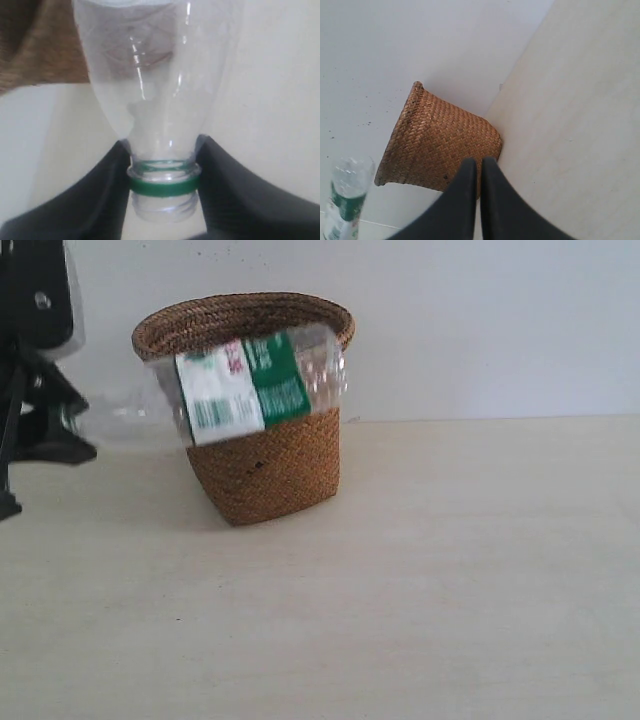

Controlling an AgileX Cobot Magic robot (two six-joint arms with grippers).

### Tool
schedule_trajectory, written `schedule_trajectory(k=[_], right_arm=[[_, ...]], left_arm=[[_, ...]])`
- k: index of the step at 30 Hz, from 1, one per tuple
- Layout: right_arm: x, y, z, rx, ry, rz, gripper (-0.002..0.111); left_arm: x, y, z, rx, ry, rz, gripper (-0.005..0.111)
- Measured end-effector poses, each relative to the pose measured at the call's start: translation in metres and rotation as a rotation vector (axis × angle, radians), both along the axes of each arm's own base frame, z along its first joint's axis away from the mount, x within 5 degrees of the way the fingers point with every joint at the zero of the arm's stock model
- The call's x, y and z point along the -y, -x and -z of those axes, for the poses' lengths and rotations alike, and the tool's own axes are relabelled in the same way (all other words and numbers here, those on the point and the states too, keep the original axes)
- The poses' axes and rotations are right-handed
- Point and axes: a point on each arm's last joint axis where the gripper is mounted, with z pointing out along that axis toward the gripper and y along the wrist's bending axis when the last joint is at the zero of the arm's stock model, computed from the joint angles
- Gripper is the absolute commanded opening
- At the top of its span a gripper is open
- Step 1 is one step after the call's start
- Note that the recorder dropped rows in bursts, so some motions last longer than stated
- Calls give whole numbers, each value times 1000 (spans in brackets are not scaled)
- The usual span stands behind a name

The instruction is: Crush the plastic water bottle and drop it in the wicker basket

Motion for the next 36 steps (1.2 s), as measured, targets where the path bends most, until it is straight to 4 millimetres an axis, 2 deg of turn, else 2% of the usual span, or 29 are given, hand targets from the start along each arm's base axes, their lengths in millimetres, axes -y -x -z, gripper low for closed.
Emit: schedule_trajectory(k=[5,7,9,10,11,13,15,16,17,18,19,21,22,33,35,36], right_arm=[[0,0,0,0,0,0,0],[0,0,0,0,0,0,0],[0,0,0,0,0,0,0],[0,0,0,0,0,0,0],[0,0,0,0,0,0,0],[0,0,0,0,0,0,0],[0,0,0,0,0,0,0],[0,0,0,0,0,0,0],[0,0,0,0,0,0,0],[0,0,0,0,0,0,0],[0,0,0,0,0,0,0],[0,0,0,0,0,0,0],[0,0,0,0,0,0,0],[0,0,0,-2,0,0,0],[0,0,0,-2,0,0,0],[0,0,0,-2,0,0,0]], left_arm=[[7,11,44,-444,-42,10,4],[8,7,52,-459,-62,12,4],[8,-5,50,-337,-47,-27,6],[9,-10,46,-270,-24,-39,16],[11,-21,34,-119,22,-48,23],[12,-34,7,66,84,-73,52],[10,-46,-24,217,190,-143,89],[7,-52,-41,289,235,-176,103],[5,-57,-52,332,274,-209,108],[2,-66,-70,402,312,-248,108],[2,-69,-73,412,322,-262,108],[2,-75,-63,337,316,-312,108],[1,-75,-52,251,278,-342,108],[-11,-50,-24,-123,73,-448,108],[-10,-46,-22,-177,74,-457,103],[-10,-44,-21,-207,85,-470,96]])
